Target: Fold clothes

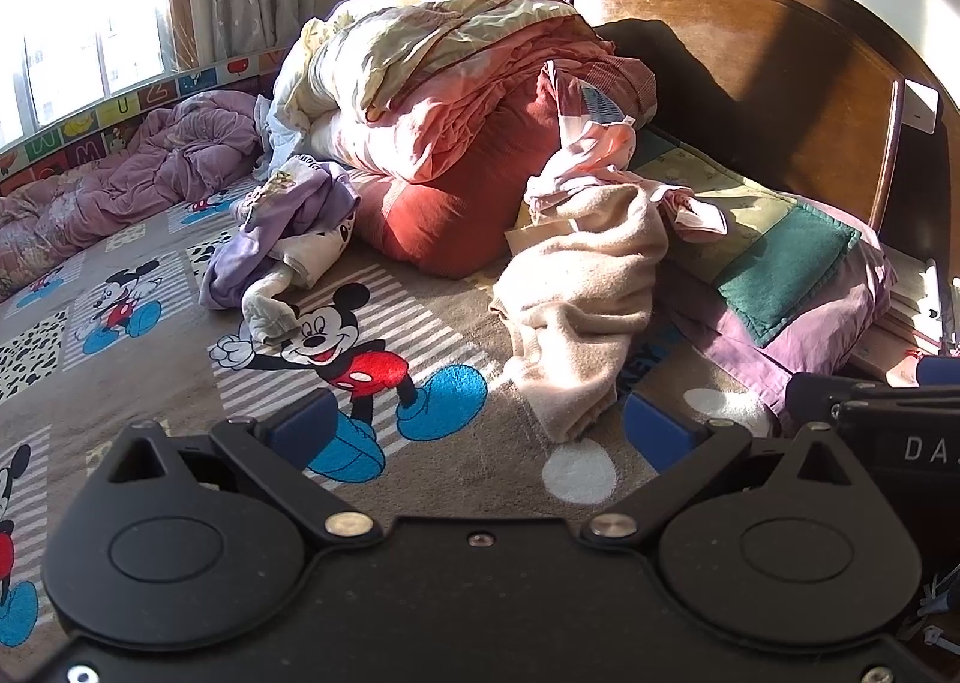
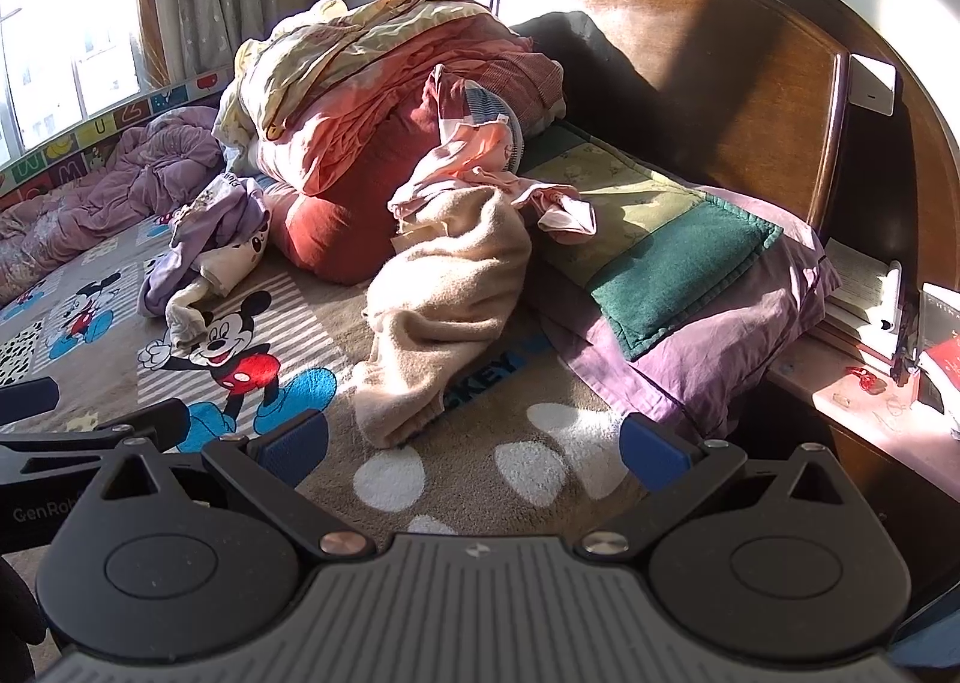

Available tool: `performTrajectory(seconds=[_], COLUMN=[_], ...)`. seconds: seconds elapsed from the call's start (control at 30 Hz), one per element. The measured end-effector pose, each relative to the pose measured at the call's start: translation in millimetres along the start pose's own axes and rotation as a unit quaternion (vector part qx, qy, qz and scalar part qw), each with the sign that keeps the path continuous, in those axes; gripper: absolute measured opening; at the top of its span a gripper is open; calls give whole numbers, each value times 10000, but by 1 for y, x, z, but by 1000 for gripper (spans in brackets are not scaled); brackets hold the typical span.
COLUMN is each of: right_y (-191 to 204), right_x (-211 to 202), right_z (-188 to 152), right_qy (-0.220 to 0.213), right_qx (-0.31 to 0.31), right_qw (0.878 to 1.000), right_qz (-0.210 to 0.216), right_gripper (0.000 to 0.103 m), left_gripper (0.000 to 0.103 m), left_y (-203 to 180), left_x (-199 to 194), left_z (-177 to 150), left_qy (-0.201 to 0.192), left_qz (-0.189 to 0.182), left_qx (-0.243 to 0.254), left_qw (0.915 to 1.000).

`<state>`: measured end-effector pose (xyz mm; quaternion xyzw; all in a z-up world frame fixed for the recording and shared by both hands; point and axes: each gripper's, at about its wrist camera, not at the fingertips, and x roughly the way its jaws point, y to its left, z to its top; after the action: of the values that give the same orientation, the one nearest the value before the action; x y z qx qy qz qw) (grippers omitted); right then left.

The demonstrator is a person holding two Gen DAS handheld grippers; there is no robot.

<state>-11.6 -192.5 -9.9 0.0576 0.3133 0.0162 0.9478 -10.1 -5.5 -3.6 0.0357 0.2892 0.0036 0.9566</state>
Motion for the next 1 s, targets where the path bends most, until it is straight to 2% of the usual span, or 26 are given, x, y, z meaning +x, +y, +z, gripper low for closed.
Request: performTrajectory(seconds=[0.63,0.87,1.0], right_y=[0,-12,-25], right_x=[6,23,40], right_z=[1,3,6], right_qy=[-2,-108,-172], right_qx=[-51,-28,102], right_qw=[10000,9999,9997], right_qz=[83,103,105], right_gripper=[103,103,103], left_gripper=[103,103,103], left_y=[1,-1,-4], left_x=[13,33,55], left_z=[1,0,2], left_qy=[108,20,-52], left_qz=[-65,-445,-534], left_qx=[-179,-179,-163], left_qw=[9998,9988,9984])
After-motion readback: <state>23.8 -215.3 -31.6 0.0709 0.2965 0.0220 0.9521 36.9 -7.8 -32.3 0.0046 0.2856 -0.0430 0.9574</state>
